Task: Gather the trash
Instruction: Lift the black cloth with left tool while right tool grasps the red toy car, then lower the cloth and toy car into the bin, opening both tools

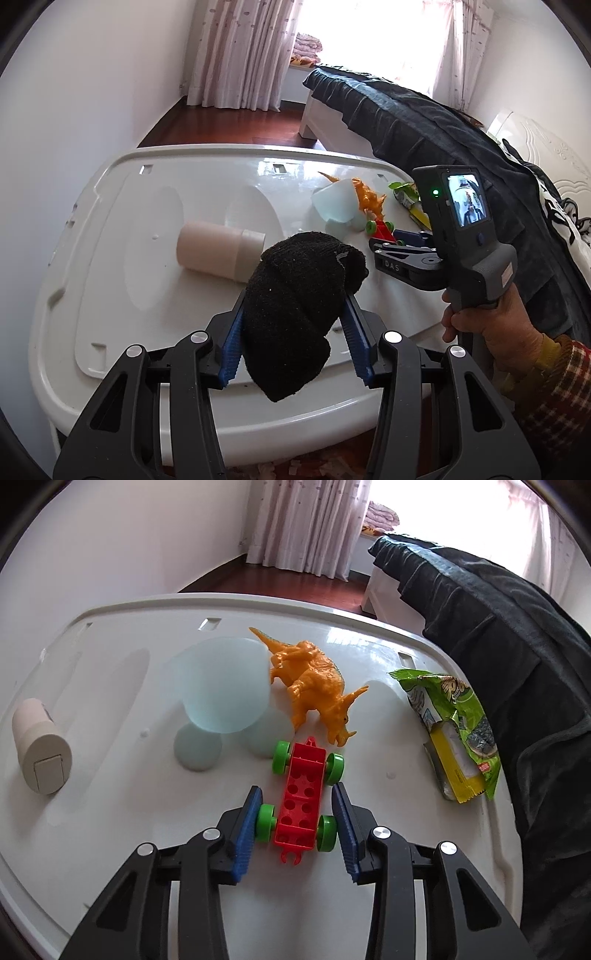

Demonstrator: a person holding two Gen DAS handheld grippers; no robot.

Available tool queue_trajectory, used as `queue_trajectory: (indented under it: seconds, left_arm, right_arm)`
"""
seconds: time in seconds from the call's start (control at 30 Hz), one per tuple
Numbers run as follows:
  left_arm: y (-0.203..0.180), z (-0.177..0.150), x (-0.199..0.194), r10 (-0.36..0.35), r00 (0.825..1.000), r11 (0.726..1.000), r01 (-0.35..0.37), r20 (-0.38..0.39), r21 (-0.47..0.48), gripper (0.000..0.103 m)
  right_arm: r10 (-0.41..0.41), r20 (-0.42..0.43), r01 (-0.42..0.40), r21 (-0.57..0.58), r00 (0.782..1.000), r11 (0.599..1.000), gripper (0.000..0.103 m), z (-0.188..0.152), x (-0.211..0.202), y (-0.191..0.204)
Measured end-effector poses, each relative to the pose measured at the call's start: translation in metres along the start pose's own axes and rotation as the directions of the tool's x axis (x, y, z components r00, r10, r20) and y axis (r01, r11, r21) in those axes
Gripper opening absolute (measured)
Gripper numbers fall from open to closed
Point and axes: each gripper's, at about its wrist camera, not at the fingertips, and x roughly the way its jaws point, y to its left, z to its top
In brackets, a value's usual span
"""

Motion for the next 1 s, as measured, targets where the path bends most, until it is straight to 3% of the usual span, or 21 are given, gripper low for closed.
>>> queue_trajectory:
  seconds: [0.23, 0.5, 0.77, 1.0]
  left_arm:
    - [0.002, 0.001, -0.002, -0.007, 1.000, 1.000, 0.008, 0.008, -0.016, 0.047]
    - [-0.009, -0.004, -0.020, -0.018, 1.000, 1.000, 0.018, 0.023, 0.007, 0.047]
    - [-0.024, -0.036, -0.051, -0.042, 0.999, 0.999, 0.042, 0.014, 0.000, 0.047]
    - [-0.025, -0.073, -0.089, -0.022, 1.000, 1.000, 0.022, 0.010, -0.016, 0.047]
  right_arm:
    - [0.021, 0.044, -0.022, 0.020, 0.999, 1.000, 0.039, 0.005, -0.024, -0.006]
    - [0.052, 0.097, -0.053, 0.012, 0.994, 0.999, 0.039, -0.006, -0.080, -0.005]
    - [0.072, 0.119, -0.072, -0.009, 0.990, 0.997, 0.039, -0.024, -0.123, -0.001]
    - [0.136, 0.146, -0.131, -0.046, 0.980, 0.990, 0.039, -0.061, -0.179, 0.020]
